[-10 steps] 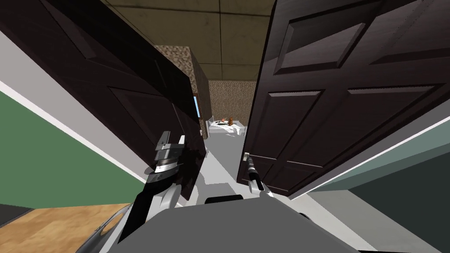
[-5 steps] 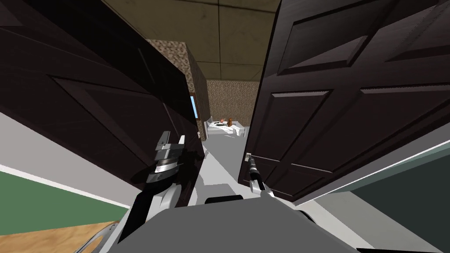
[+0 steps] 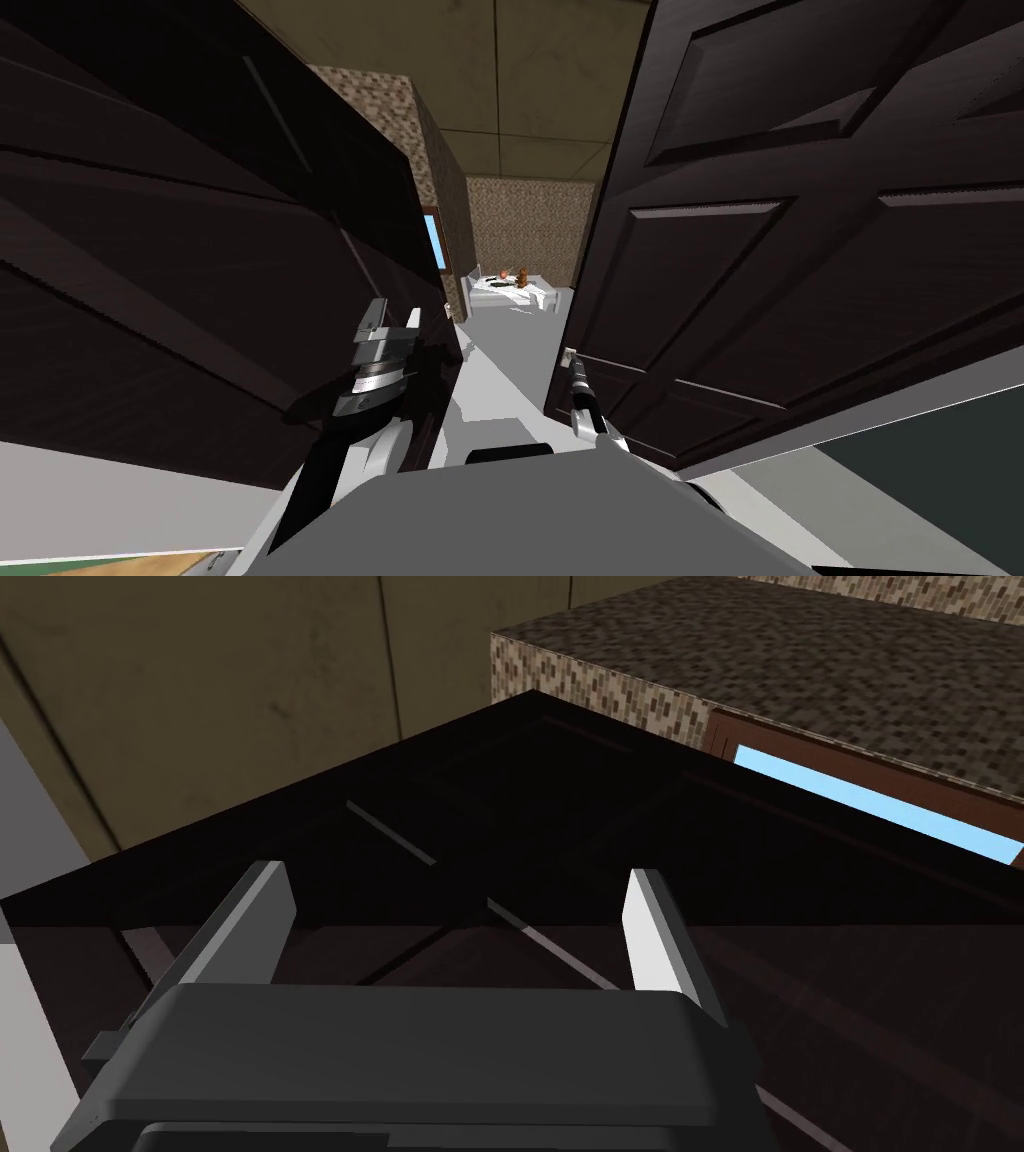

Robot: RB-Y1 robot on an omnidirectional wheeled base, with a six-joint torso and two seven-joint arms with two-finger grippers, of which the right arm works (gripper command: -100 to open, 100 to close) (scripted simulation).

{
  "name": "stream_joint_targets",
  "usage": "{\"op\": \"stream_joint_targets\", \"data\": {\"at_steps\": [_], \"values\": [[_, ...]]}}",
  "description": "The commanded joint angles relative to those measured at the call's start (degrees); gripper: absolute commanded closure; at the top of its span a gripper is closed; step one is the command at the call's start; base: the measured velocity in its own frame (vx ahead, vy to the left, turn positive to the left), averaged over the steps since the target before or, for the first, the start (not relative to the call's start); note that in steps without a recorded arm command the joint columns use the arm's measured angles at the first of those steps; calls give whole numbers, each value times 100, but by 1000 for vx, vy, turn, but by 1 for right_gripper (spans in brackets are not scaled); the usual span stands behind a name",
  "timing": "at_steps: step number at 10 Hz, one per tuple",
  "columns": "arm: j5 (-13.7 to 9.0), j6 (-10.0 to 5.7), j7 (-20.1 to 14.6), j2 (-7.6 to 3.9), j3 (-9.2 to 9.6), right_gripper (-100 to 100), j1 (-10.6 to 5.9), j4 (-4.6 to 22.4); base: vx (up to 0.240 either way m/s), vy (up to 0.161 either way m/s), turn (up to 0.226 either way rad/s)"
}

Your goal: Push the door open

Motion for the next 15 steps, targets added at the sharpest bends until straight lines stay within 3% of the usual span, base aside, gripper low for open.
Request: {"op": "stream_joint_targets", "data": {"at_steps": [1, 3, 8, 15], "values": [[-83, 59, 66, -44, -156, 100, 73, -81, 108, 42, -69], [-83, 59, 66, -44, -156, 100, 73, -81, 114, 36, -34], [-250, 54, 172, -98, -454, 100, 79, -44, 184, 51, -58], [-396, 86, 276, -134, -704, 100, 135, -87, 151, 19, -41]]}}
